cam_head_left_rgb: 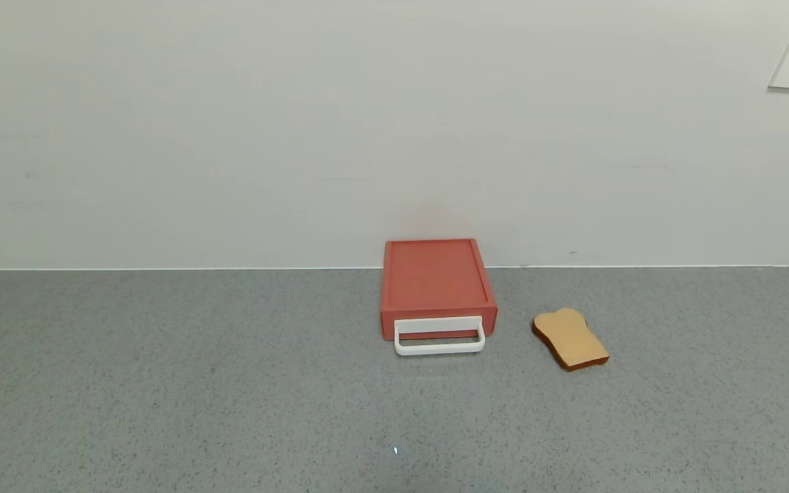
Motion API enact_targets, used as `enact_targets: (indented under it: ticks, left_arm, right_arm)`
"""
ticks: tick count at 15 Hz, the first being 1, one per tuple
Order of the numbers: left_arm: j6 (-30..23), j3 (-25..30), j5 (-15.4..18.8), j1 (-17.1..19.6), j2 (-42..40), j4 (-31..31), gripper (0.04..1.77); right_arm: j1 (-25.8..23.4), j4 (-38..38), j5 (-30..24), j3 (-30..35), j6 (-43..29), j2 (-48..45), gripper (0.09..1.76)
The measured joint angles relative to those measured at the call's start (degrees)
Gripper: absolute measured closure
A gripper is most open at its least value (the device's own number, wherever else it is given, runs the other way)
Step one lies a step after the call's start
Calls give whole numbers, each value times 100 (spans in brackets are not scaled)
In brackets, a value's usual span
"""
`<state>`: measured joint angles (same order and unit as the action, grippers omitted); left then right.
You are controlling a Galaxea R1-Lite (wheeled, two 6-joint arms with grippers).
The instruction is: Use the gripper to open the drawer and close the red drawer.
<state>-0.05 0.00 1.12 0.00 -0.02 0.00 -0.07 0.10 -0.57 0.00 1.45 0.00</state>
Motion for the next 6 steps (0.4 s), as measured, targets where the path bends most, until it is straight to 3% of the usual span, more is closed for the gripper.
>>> enact_targets:
  ticks: [6]
  left_arm:
    - [0, 0, 2, 0, 0, 0, 9]
  right_arm:
    - [-4, 0, 0, 0, 2, 0, 14]
